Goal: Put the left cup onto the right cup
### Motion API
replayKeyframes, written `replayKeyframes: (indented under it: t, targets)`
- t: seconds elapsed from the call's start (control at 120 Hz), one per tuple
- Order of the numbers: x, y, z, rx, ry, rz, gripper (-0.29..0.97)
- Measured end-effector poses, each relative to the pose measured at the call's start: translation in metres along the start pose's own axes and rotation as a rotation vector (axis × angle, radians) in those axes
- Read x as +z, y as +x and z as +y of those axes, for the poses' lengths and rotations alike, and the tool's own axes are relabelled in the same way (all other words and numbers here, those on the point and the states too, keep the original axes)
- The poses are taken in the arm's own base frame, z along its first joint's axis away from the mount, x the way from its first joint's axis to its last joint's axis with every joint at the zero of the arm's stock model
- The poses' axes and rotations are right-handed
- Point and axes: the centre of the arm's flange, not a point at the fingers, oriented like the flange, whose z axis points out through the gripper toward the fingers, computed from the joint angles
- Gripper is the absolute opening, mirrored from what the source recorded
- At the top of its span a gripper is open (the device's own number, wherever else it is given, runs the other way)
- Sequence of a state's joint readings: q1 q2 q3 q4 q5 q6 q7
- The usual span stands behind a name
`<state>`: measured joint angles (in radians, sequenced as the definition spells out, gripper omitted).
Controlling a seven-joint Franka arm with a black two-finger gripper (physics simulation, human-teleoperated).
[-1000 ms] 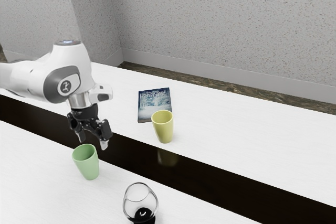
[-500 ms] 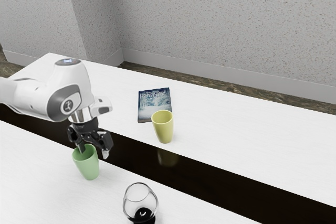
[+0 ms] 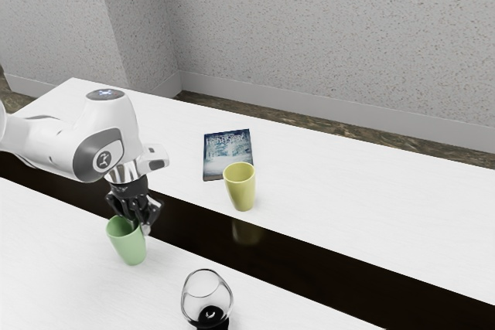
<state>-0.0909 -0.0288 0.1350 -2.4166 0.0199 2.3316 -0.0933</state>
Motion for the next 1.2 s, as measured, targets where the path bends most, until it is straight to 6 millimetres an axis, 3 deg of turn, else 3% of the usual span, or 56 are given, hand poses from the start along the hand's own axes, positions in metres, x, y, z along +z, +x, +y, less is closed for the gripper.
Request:
replayKeyframes:
  t: [0.333,0.433,0.5,0.7,0.8,0.942,1.108,1.2]
  targets:
    - [-0.008,0.0,-0.003,-0.005,0.013,0.012,-0.08]
    - [-0.036,0.008,-0.003,-0.008,0.01,0.041,-0.08]
    - [-0.066,0.022,0.003,-0.002,0.01,0.065,-0.08]
    - [-0.163,0.07,0.051,0.06,0.012,0.108,-0.09]
    - [-0.192,0.094,0.077,0.087,0.019,0.093,-0.09]
    - [-0.201,0.128,0.122,0.137,0.036,0.045,-0.09]
    - [-0.191,0.147,0.167,0.191,0.048,-0.006,-0.09]
    - [-0.183,0.153,0.18,0.207,0.052,-0.029,-0.09]
